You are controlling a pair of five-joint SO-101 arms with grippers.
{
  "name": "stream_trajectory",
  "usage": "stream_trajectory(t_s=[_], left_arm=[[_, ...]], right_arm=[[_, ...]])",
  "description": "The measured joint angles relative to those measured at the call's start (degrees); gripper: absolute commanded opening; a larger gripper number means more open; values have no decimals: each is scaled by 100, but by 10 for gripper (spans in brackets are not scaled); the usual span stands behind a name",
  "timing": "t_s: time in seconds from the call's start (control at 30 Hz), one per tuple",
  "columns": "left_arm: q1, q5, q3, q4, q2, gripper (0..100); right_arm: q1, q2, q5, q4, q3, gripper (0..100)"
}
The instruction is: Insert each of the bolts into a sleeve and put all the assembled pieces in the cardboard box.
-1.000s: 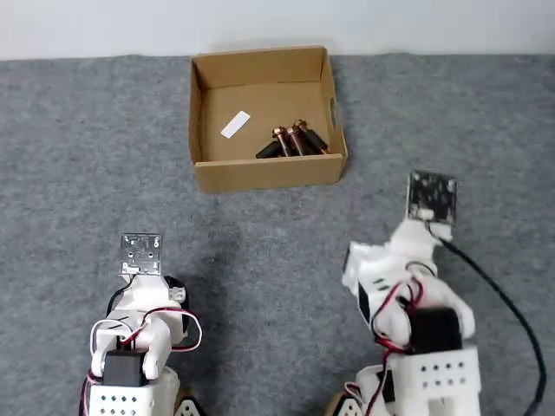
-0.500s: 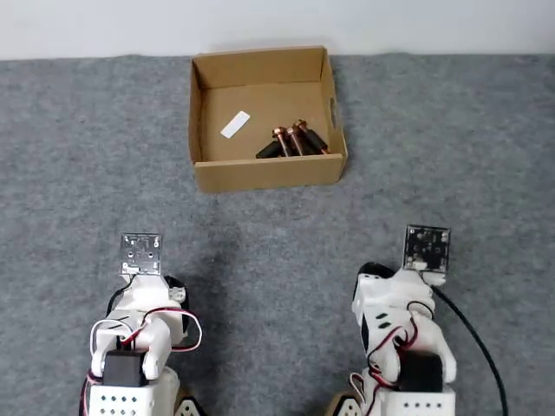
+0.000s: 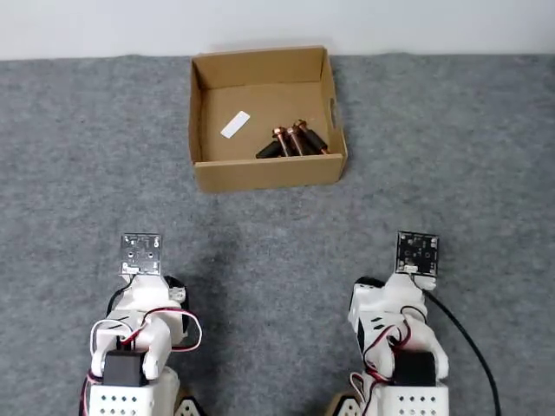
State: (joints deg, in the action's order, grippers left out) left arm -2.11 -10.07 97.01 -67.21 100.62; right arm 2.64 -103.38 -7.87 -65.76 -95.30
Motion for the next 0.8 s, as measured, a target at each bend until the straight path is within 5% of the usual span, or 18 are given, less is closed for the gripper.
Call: stream_trajectory(t_s=[0.23, 0.8], left_arm=[[0, 0, 0, 0, 0, 6], [0, 0, 0, 0, 0, 6]], right_arm=[[0, 0, 0, -835, 0, 9], [0, 0, 0, -844, -9, 9]])
